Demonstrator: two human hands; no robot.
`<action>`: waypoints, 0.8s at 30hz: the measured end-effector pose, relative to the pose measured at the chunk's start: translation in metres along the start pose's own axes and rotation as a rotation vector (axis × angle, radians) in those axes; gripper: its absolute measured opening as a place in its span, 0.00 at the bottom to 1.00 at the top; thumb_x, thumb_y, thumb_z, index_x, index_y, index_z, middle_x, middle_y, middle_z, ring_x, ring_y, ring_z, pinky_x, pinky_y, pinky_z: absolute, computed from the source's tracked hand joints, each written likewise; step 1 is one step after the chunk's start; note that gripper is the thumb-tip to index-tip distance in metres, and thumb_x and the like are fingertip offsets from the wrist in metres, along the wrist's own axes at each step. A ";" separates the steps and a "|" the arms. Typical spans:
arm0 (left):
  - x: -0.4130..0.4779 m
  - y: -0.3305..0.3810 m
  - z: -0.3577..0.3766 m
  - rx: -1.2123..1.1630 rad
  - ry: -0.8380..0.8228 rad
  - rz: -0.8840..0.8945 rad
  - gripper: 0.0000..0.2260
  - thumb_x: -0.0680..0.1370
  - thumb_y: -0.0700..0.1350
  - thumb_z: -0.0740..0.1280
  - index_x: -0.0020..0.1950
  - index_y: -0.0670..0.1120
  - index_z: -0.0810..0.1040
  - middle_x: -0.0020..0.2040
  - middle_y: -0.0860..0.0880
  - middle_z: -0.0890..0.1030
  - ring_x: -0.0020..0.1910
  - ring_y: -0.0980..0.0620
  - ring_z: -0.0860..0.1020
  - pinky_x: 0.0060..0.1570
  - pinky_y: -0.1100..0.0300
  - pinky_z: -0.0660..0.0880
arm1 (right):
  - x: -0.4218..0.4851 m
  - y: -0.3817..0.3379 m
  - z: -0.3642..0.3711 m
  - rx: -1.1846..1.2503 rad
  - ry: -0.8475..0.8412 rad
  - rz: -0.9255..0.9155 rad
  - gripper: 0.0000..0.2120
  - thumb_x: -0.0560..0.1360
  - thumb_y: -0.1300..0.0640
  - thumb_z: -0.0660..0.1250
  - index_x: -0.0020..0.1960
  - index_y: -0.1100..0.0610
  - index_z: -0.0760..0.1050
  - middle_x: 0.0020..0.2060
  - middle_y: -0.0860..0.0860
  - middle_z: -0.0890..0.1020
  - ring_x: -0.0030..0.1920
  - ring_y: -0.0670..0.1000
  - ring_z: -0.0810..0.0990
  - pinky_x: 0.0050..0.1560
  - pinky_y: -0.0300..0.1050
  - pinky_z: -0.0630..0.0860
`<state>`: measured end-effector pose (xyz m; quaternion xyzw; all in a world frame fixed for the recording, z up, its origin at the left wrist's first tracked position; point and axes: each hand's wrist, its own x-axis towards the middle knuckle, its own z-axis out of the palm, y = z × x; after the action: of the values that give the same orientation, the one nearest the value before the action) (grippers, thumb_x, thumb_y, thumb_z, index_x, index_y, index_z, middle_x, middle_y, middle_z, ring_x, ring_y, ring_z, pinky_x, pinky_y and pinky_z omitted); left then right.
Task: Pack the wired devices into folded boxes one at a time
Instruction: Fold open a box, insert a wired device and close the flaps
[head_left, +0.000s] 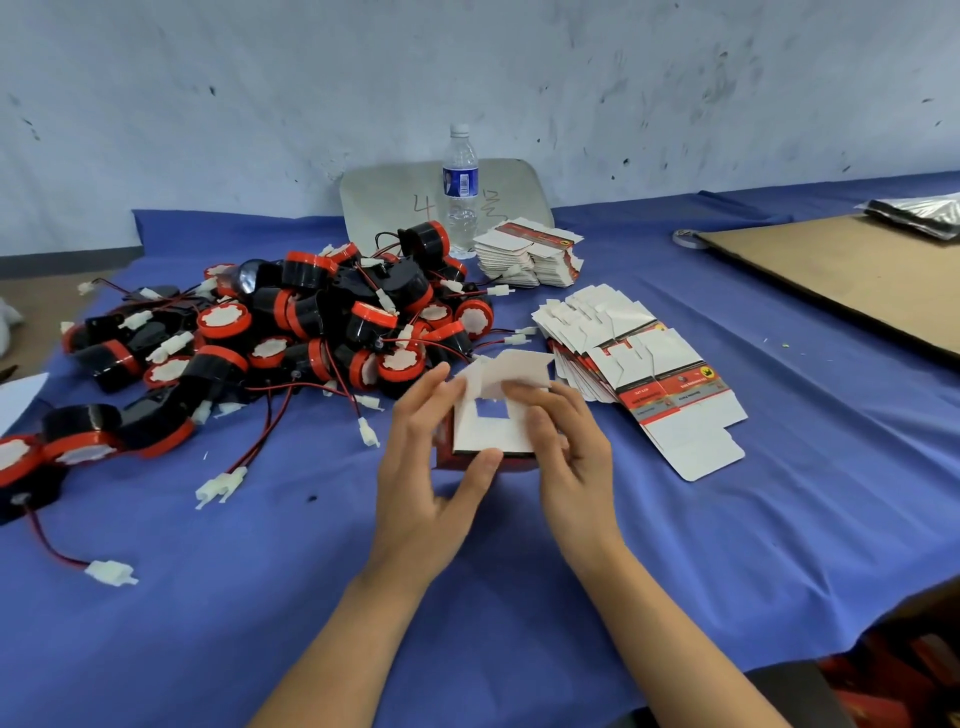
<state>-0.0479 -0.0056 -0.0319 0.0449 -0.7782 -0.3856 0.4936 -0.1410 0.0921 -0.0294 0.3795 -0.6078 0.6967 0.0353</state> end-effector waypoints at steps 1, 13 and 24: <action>0.000 -0.002 0.000 0.027 -0.013 0.015 0.22 0.76 0.51 0.66 0.69 0.61 0.67 0.72 0.60 0.66 0.72 0.58 0.66 0.62 0.61 0.72 | 0.001 0.000 -0.001 0.012 0.003 0.011 0.13 0.80 0.61 0.58 0.56 0.51 0.79 0.56 0.46 0.79 0.60 0.47 0.77 0.56 0.37 0.72; 0.001 -0.007 -0.002 0.135 -0.056 0.030 0.14 0.81 0.59 0.57 0.58 0.53 0.73 0.70 0.57 0.66 0.68 0.69 0.65 0.56 0.78 0.65 | 0.001 -0.002 -0.001 0.060 0.008 0.065 0.12 0.78 0.58 0.60 0.51 0.47 0.81 0.53 0.42 0.80 0.56 0.46 0.79 0.49 0.36 0.74; 0.001 -0.008 0.001 0.089 -0.075 -0.052 0.16 0.83 0.45 0.58 0.68 0.60 0.66 0.72 0.65 0.65 0.72 0.61 0.64 0.67 0.68 0.62 | 0.000 -0.006 0.000 -0.036 0.014 -0.005 0.20 0.77 0.57 0.65 0.61 0.34 0.74 0.53 0.38 0.80 0.48 0.45 0.79 0.42 0.36 0.75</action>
<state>-0.0515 -0.0113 -0.0359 0.0724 -0.8113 -0.3645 0.4513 -0.1381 0.0941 -0.0250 0.3754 -0.6191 0.6881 0.0483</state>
